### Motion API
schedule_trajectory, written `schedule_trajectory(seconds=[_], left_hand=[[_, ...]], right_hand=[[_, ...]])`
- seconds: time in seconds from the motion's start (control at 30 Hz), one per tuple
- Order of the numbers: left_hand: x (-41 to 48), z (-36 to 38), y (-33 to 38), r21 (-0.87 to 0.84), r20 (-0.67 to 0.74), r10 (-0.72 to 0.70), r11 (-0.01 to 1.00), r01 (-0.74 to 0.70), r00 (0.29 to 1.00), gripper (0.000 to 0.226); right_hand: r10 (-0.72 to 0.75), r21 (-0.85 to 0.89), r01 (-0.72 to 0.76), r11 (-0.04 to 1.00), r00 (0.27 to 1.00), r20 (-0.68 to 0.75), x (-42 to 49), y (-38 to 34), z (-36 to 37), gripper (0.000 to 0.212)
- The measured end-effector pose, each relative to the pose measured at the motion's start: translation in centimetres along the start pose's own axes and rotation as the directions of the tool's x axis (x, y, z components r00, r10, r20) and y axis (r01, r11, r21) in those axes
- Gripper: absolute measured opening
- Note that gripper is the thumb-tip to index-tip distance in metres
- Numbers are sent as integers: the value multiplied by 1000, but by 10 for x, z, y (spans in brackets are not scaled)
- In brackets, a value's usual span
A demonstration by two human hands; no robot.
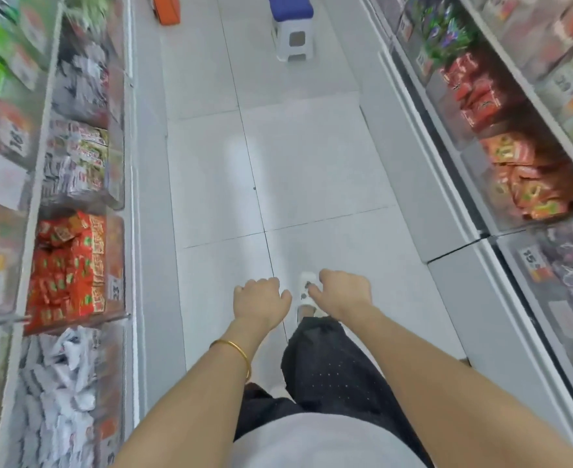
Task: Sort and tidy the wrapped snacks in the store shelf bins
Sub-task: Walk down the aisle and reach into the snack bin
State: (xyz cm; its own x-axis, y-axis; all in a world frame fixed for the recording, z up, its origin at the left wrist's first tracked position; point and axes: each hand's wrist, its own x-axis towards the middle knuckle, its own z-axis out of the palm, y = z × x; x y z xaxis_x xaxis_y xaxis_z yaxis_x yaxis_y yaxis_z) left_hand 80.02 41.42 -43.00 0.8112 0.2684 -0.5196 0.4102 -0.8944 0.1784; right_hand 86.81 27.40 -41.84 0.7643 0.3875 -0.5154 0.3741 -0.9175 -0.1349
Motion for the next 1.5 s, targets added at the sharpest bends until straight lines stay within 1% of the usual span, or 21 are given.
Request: schedule_trajectory(seconds=[0.13,0.3,0.4,0.5,0.67,0.8,0.97,1.07,1.23,1.33,1.4,1.5], left_hand=[[134,-78,3,2,-10,-26,1000,26,1000,39],[277,-203,14,-29,-90,-33,999,31,995,38],[366,-274,14,-48,-154,-44,998,37,987,38],[460,-340,14,-29,-195,-29,999,24,980,38],[618,-451,17,-17,-237,21,1000,-26,971,36],[726,-536,26,21,-251,63,998,-60,966,36],[857,-616,44,52,-226,110,994,-101,968,36],[942,-659,50,45,-220,92,995,-84,971,36],[1064,-731,58,25,-214,55,998,-51,975,36],[1125,-766,66,27,-199,65,998,-61,978,36],[1170,-789,73,29,-189,79,997,-75,979,35],[1246,-825,95,48,-165,135,991,-128,977,34]], right_hand=[[4,25,-4,1000,1000,-16,134,3,-73,33],[-31,-3,31,1000,996,-84,285,-4,-195,36],[-40,-23,37,999,992,-121,374,-10,-265,34],[-47,-29,43,999,985,-164,465,-15,-331,29],[15,-14,-18,1000,973,-230,618,-22,-438,35],[62,48,-51,998,968,-244,719,-24,-512,28],[110,47,-102,994,964,-244,847,-15,-585,29],[131,64,-119,991,962,-238,933,-6,-626,29],[115,84,-100,991,974,-195,1055,5,-702,23],[122,79,-110,991,979,-166,1117,7,-738,31],[137,88,-124,988,977,-166,1159,12,-757,32],[209,132,-190,973,966,-152,1218,29,-790,33]])
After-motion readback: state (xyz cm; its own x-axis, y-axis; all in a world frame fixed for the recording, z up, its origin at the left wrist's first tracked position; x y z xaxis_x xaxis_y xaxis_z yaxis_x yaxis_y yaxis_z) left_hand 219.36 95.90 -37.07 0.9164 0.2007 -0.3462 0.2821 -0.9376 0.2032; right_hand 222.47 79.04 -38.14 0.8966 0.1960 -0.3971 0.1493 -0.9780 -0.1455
